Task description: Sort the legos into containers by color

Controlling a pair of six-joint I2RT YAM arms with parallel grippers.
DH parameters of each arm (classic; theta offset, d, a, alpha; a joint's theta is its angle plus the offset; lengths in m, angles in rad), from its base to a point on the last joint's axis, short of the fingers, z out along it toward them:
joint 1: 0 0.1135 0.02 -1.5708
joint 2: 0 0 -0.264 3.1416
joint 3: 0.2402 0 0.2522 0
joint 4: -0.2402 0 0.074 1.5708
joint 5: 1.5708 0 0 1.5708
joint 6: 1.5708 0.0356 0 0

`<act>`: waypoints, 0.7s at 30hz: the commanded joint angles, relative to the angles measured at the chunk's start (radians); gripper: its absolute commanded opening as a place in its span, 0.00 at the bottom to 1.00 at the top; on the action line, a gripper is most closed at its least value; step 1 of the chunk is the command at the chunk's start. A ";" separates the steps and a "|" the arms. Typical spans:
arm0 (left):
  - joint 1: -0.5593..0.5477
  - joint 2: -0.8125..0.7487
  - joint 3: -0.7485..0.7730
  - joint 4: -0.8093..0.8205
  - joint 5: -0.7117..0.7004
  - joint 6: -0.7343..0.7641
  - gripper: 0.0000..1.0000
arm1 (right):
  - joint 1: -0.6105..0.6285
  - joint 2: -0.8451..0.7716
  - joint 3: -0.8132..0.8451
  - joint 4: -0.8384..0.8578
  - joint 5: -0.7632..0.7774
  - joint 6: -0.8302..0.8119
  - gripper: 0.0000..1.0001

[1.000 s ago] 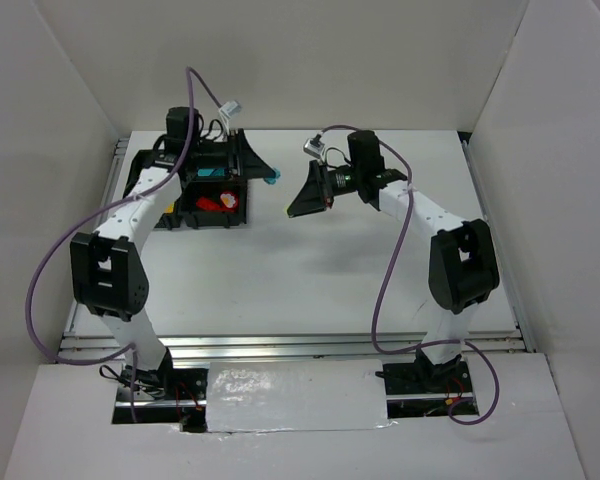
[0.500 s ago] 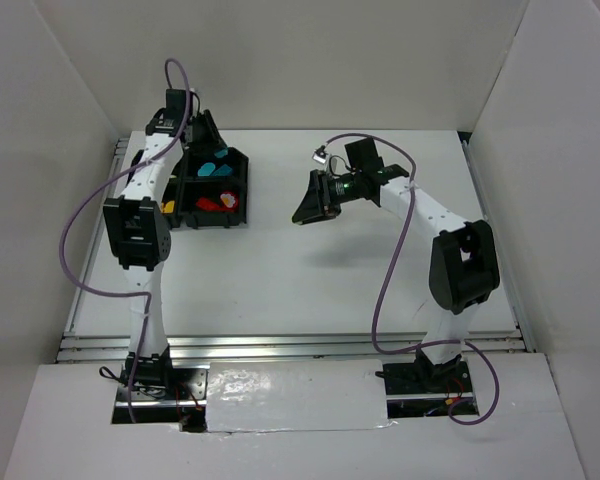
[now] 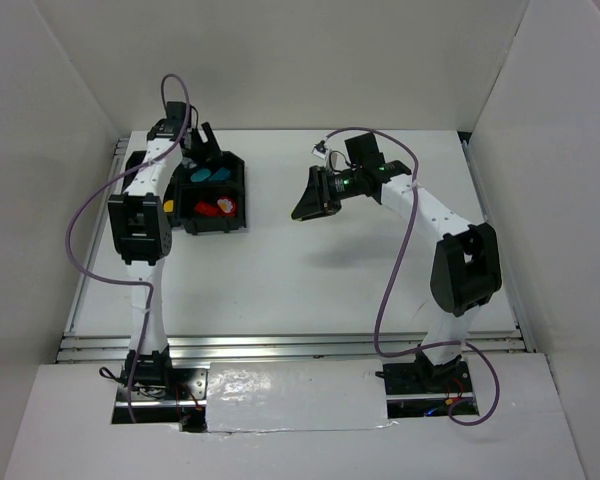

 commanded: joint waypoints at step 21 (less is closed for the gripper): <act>-0.015 -0.836 -0.797 0.599 0.948 0.009 0.99 | -0.010 -0.013 0.084 0.348 0.010 0.371 0.01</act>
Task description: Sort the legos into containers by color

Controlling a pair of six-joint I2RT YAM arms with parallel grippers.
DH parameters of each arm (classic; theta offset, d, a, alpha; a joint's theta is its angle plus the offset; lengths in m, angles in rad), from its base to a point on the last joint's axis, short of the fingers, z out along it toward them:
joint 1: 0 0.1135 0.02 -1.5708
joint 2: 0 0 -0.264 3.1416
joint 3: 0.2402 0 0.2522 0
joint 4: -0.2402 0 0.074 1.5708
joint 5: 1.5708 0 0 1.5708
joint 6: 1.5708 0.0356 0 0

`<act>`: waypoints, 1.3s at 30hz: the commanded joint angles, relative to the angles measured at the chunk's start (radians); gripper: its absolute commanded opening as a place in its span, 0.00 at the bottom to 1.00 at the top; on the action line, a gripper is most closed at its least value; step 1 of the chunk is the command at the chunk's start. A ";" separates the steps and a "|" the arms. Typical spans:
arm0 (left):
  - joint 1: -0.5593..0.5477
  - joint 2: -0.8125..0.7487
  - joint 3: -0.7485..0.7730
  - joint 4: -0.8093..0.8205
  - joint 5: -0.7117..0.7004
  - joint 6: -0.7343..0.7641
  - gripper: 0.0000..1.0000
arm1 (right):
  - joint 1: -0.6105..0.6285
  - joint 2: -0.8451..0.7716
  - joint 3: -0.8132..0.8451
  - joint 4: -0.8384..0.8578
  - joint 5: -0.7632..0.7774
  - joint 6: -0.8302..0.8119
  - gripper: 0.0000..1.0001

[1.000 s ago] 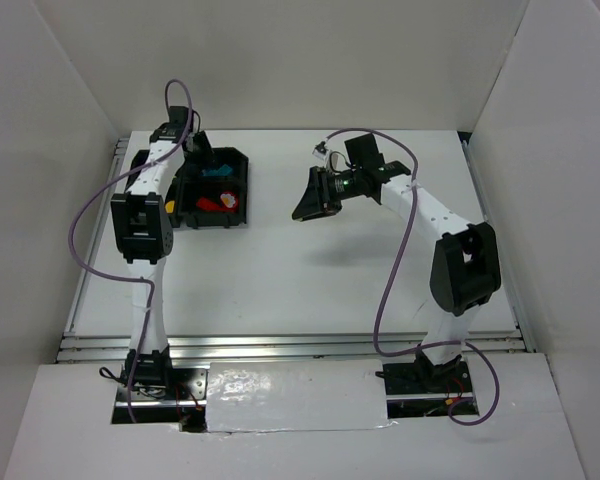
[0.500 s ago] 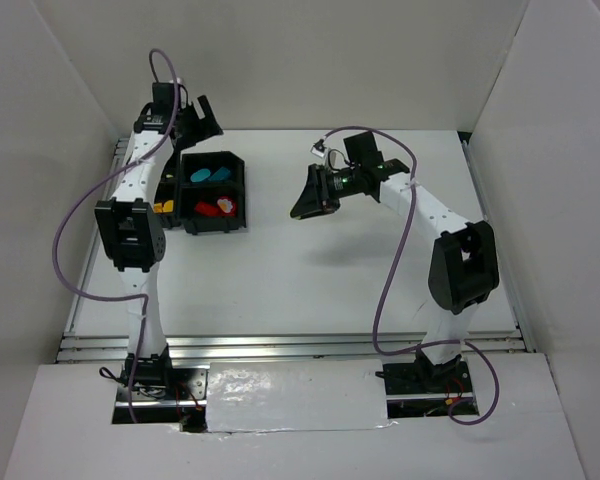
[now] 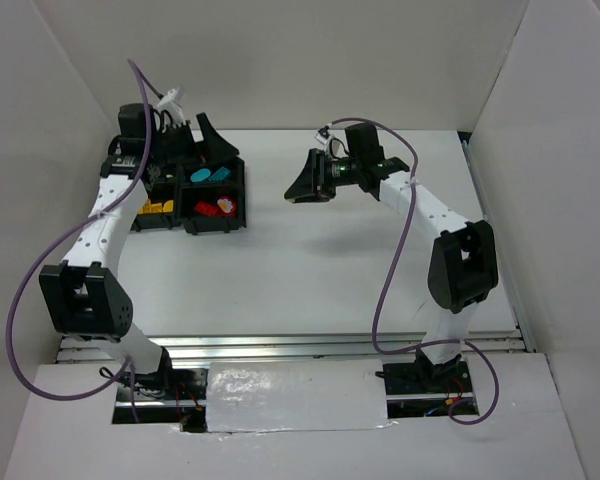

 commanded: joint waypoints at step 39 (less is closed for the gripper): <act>-0.359 0.148 0.116 0.121 0.311 0.311 0.90 | -0.112 -0.068 0.128 -0.007 -0.062 0.620 0.00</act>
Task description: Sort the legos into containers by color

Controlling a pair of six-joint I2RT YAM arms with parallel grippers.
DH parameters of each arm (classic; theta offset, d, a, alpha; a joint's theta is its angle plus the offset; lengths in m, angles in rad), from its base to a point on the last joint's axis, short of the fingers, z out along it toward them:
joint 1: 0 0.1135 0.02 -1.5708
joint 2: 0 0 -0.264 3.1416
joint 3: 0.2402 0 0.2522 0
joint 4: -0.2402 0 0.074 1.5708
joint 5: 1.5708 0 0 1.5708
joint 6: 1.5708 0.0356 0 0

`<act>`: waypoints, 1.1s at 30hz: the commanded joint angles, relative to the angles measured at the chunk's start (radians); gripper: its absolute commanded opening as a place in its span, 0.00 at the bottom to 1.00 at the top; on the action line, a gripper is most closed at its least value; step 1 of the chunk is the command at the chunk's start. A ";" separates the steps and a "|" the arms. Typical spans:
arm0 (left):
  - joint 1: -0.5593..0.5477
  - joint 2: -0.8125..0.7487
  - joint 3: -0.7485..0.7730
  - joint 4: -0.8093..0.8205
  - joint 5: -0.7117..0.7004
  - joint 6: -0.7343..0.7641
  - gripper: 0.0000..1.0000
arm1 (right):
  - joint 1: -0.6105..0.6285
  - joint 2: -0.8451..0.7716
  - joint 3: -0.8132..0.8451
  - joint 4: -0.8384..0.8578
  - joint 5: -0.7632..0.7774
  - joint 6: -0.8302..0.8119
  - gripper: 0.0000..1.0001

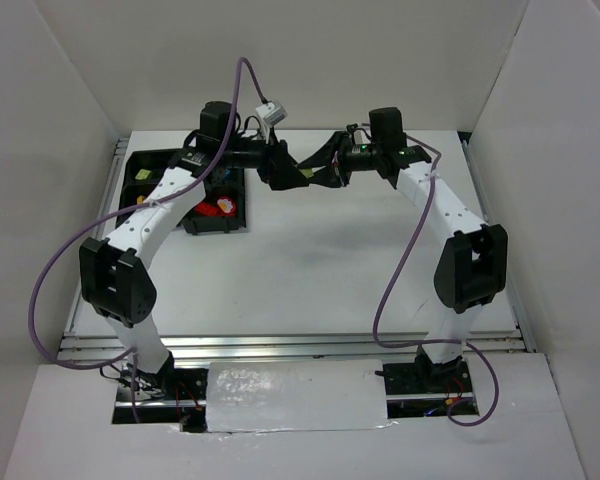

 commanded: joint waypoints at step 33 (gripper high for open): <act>0.047 0.061 0.017 0.226 0.107 -0.203 0.00 | 0.025 -0.048 0.005 0.226 -0.041 0.124 0.54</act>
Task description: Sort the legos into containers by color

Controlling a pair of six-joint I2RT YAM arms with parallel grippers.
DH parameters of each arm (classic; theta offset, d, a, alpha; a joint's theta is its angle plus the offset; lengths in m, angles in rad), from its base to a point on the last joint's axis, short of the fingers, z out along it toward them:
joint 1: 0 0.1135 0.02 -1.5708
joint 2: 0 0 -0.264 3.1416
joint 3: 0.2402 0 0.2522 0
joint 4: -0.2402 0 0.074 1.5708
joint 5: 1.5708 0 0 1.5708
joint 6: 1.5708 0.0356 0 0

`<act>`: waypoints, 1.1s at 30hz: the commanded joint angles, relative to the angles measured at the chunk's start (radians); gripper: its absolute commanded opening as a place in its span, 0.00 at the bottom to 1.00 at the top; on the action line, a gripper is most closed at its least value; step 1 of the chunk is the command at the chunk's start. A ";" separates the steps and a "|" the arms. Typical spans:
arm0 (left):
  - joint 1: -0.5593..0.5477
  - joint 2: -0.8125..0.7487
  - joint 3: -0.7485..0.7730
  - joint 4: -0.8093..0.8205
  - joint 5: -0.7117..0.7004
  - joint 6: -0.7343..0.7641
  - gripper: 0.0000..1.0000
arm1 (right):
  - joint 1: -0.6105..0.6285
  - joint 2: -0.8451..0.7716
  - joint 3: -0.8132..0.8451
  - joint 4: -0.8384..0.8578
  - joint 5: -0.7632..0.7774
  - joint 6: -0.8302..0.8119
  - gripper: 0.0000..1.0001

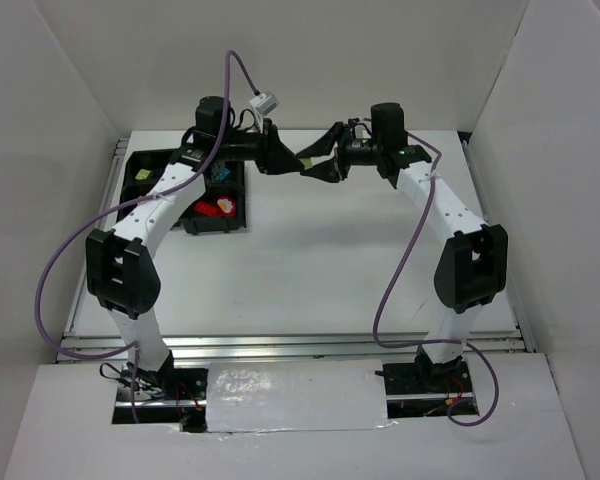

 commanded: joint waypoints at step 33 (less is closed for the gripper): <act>0.523 0.483 0.523 -0.583 -1.225 -0.244 0.03 | -0.162 -0.093 0.020 -0.373 0.099 -0.572 1.00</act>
